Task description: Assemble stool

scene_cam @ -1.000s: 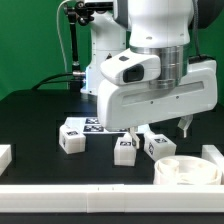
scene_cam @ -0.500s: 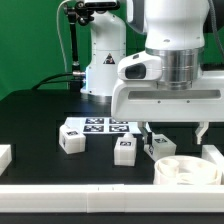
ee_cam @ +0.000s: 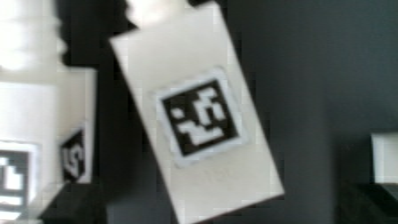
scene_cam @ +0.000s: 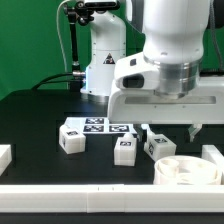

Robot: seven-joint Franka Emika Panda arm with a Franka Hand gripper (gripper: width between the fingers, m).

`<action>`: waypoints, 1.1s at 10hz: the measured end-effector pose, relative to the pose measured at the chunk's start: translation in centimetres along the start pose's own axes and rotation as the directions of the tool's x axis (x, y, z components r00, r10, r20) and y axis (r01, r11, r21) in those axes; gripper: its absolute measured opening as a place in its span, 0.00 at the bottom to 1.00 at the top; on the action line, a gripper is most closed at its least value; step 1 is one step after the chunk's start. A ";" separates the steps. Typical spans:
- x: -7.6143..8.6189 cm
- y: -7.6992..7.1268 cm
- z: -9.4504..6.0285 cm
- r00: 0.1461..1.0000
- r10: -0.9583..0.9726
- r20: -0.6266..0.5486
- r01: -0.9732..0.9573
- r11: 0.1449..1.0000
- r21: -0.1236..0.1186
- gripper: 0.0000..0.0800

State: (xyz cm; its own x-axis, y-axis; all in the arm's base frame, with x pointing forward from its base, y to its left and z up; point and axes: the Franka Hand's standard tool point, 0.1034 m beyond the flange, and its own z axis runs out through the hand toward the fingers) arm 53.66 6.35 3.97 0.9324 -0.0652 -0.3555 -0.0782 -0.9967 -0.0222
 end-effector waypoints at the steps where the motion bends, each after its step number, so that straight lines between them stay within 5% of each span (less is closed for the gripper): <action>1: 0.6 0.2 -0.1 1.000 -0.011 0.024 0.011 1.000 0.004 0.81; 5: -0.7 0.0 0.7 0.953 -0.014 0.304 0.018 1.000 -0.009 0.81; 11: -0.8 -0.2 1.5 0.786 -0.089 0.612 0.099 0.995 0.017 0.81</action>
Offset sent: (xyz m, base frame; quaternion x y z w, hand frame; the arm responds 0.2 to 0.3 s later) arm 0.0000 0.0000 0.0000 0.0000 -0.1296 0.0000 0.9916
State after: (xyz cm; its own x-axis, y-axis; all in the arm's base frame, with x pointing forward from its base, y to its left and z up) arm 52.39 6.70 2.91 0.5238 0.0670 -0.8492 0.0083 -0.9973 -0.0736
